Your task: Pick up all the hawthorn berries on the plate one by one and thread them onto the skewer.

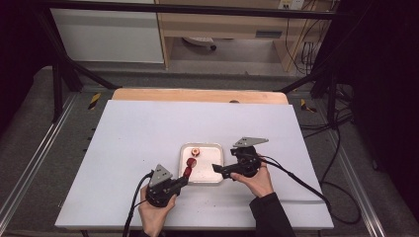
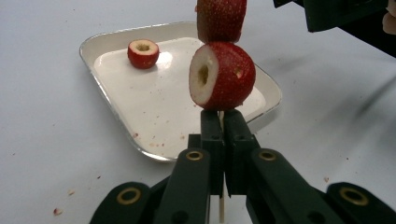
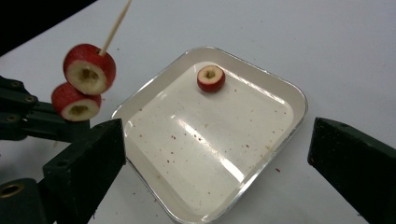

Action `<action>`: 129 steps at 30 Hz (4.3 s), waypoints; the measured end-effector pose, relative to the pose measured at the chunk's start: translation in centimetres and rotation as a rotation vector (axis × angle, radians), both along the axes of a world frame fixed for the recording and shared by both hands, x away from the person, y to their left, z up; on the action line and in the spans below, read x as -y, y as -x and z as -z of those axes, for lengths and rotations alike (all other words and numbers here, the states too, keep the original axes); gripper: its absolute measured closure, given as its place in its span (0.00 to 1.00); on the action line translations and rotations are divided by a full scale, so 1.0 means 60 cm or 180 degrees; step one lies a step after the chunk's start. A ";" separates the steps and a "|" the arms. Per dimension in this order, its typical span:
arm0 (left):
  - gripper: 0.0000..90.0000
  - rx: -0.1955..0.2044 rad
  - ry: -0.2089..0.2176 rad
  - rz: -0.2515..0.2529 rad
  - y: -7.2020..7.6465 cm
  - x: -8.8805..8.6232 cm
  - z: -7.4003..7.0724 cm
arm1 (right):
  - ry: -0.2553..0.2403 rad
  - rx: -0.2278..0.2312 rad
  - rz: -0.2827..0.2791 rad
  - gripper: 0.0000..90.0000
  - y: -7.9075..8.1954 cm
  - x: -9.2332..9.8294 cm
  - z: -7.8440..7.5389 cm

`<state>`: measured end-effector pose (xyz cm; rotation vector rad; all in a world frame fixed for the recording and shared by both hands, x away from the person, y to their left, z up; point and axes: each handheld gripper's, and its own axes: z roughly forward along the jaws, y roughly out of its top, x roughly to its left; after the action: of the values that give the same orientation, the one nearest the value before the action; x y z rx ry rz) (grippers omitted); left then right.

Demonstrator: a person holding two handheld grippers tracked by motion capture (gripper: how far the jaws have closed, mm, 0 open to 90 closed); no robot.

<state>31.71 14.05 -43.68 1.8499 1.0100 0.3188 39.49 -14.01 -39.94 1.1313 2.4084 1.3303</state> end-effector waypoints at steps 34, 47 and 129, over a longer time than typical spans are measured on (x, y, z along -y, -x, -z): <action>0.98 -0.0051 -0.0023 -0.0012 0.004 -0.045 -0.001 | 0.0897 -0.0107 -0.0432 0.11 -0.079 -0.097 -0.003; 0.98 -0.0055 -0.0011 -0.0017 0.002 -0.051 0.001 | 0.1211 -0.0146 -0.0848 0.16 -0.124 -0.134 -0.002; 0.98 -0.0007 0.0021 0.0118 0.012 -0.017 0.003 | -0.0449 -0.0648 0.0048 0.69 -0.067 -0.035 -0.046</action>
<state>30.98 15.06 -43.85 1.8611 0.9760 0.2910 43.51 -11.90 -37.17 1.3810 2.4698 1.4660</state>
